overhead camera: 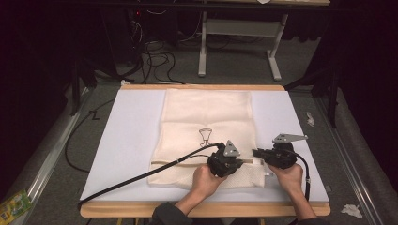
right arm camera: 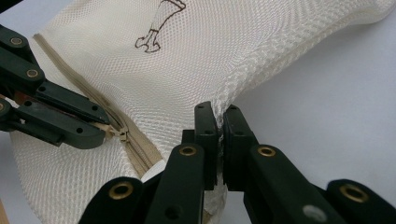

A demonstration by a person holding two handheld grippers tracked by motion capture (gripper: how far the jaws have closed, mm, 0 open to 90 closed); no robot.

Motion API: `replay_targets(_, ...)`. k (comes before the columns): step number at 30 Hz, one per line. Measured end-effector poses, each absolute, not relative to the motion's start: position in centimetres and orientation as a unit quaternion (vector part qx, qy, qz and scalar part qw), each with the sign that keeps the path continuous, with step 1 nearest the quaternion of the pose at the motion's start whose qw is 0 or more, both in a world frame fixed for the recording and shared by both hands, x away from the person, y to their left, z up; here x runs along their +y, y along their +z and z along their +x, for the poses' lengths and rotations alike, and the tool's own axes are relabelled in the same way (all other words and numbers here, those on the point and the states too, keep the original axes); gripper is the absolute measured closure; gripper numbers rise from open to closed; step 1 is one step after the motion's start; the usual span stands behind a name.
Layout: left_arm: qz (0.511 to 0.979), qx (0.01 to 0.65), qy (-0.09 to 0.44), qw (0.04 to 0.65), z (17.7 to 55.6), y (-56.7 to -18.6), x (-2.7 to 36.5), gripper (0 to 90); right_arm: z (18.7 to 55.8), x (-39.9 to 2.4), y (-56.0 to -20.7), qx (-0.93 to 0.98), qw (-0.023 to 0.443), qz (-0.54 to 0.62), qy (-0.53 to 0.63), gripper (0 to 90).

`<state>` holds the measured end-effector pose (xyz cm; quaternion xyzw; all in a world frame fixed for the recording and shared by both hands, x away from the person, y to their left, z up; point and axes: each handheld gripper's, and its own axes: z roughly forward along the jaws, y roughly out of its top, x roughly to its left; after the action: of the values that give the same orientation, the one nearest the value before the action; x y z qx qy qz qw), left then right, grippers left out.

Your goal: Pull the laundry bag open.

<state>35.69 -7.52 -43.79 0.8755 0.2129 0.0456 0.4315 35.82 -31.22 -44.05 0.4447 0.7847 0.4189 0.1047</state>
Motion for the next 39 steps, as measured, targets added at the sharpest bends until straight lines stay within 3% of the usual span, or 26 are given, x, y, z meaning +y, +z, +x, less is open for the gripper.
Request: replay_targets(39, 0.87, 0.22, 0.056, 0.438, 35.6, -43.6, -6.0, 86.8, 35.9, -30.5, -44.1, 0.791, 0.112, 0.432, 0.418, 87.6)
